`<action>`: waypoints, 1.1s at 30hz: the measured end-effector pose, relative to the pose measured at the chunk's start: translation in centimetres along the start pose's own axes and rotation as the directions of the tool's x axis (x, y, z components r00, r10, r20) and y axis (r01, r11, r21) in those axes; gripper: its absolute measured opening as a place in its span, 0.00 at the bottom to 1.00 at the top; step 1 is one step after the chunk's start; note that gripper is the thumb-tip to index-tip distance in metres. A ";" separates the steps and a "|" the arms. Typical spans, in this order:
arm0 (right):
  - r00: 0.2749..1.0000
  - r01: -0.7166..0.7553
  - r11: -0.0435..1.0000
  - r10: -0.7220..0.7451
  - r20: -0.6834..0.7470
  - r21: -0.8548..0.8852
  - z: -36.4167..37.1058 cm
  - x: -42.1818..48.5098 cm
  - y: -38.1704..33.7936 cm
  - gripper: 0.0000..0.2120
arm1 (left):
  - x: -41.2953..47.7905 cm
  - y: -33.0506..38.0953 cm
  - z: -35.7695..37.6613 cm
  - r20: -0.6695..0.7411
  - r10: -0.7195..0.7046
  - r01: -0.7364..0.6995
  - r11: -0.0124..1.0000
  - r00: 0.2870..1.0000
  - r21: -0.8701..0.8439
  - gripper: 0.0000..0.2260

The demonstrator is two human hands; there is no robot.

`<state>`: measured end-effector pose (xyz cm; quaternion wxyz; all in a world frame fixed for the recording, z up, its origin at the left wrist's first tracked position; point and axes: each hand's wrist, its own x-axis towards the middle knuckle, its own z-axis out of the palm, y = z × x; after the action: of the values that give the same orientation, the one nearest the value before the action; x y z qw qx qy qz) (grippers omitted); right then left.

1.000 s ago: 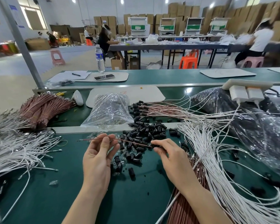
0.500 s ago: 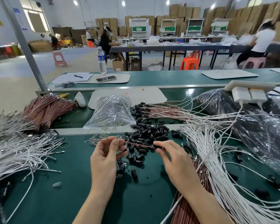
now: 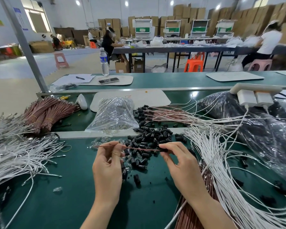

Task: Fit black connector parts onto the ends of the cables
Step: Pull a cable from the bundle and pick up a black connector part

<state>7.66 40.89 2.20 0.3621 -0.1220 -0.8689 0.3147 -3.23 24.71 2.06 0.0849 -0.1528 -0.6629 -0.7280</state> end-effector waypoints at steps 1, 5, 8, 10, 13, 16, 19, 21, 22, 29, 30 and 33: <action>1.000 0.003 1.000 -0.003 0.000 0.006 0.0 0.0 0.0 0.13 | 0.1 0.1 0.0 0.000 -0.001 0.001 1.000 1.000 0.001 0.04; 1.000 0.009 1.000 -0.009 0.004 0.030 0.1 0.0 0.0 0.12 | 0.1 0.3 -0.3 0.005 0.000 0.000 1.000 1.000 0.020 0.06; 1.000 -0.016 0.997 0.016 0.002 0.077 0.1 0.0 0.0 0.13 | 0.1 0.3 -0.4 0.015 -0.017 0.016 0.999 1.000 0.049 0.08; 1.000 -0.020 0.996 0.020 0.000 0.084 0.1 0.0 0.0 0.13 | 0.1 0.4 -0.4 0.031 -0.029 0.027 0.998 0.999 0.060 0.09; 1.000 -0.020 0.996 0.018 0.015 0.083 0.1 -0.1 0.0 0.13 | 0.2 0.4 -0.5 0.049 -0.033 0.031 0.999 0.998 0.043 0.12; 0.999 -0.021 0.997 0.019 0.038 0.069 0.2 -0.1 0.0 0.12 | 0.3 0.4 -0.5 0.066 -0.063 0.064 0.998 0.996 -0.005 0.16; 0.998 -0.027 0.998 0.024 0.056 0.062 0.2 -0.1 0.1 0.12 | 0.4 0.5 -0.4 0.076 -0.096 0.100 0.994 0.992 -0.044 0.16; 0.998 -0.031 0.997 0.026 0.064 0.069 0.2 -0.2 0.1 0.12 | 0.4 0.4 -0.4 0.076 -0.107 0.111 0.993 0.991 -0.048 0.16; 0.997 -0.033 0.997 0.028 0.069 0.077 0.2 -0.2 0.1 0.12 | 0.4 0.4 -0.4 0.070 -0.109 0.112 0.993 0.992 -0.043 0.17; 0.997 -0.002 0.997 -0.003 0.073 0.075 0.1 -0.3 0.0 0.13 | 0.1 0.4 -0.2 0.043 -0.109 0.109 0.994 0.993 0.004 0.17; 0.997 0.002 0.997 -0.007 0.070 0.071 0.1 -0.3 0.0 0.13 | 0.1 0.5 -0.2 0.046 -0.110 0.110 0.994 0.993 -0.004 0.17; 0.997 0.016 0.998 -0.020 0.068 0.056 0.1 -0.3 0.0 0.12 | 0.1 0.9 -0.3 0.075 -0.116 0.120 0.991 0.990 -0.054 0.18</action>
<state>7.79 40.66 1.98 0.3381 -0.0931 -0.8728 0.3394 -3.06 24.36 2.92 0.0132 -0.1418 -0.6520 -0.7448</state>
